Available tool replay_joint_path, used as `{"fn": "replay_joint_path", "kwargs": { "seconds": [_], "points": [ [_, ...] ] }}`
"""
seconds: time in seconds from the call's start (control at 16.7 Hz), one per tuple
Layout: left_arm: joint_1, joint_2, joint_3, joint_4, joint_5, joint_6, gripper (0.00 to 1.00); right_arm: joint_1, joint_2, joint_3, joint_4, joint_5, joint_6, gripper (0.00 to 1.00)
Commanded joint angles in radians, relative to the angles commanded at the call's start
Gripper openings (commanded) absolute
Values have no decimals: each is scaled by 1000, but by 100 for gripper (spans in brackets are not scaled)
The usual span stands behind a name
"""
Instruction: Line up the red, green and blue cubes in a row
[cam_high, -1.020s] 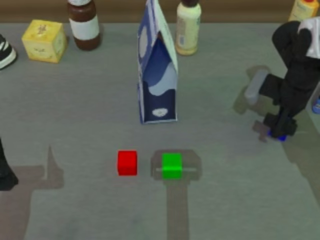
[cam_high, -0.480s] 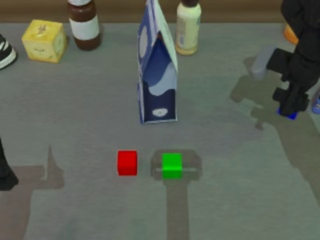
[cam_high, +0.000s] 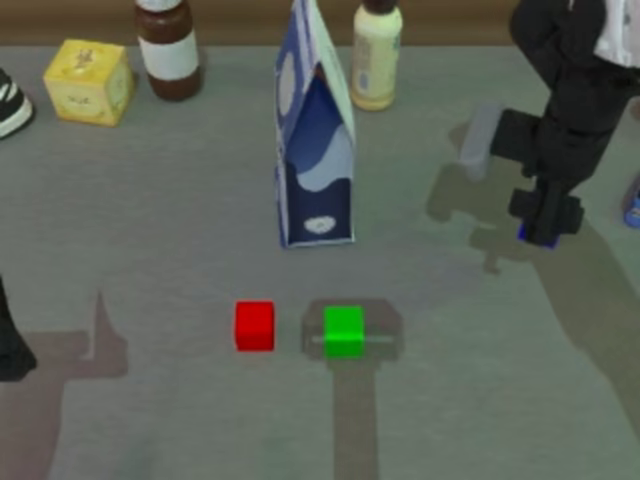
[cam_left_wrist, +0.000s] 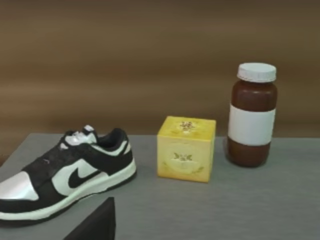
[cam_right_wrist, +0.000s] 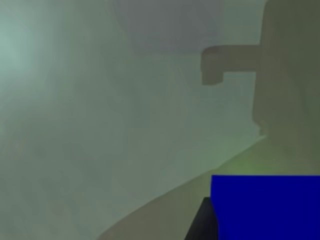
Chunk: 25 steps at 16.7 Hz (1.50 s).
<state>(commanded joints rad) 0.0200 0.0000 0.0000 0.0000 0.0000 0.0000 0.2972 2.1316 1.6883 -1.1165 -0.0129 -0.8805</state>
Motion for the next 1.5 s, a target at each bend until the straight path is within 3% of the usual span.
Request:
{"fn": "replay_joint_path", "kwargs": {
  "seconds": [0.24,0.42,0.78,1.26,1.5],
  "points": [
    [0,0,0,0,0,0,100,207,-58,-53,-8,-2,-44,0],
    [0,0,0,0,0,0,100,305,-93,-84,-12,-4,-68,0],
    [0,0,0,0,0,0,100,313,-93,-88,-9,-4,-69,0],
    [0,0,0,0,0,0,100,316,-26,-247,222,-3,-70,0],
    [0,0,0,0,0,0,100,317,-19,-260,238,-3,-71,0]
  ]
}}
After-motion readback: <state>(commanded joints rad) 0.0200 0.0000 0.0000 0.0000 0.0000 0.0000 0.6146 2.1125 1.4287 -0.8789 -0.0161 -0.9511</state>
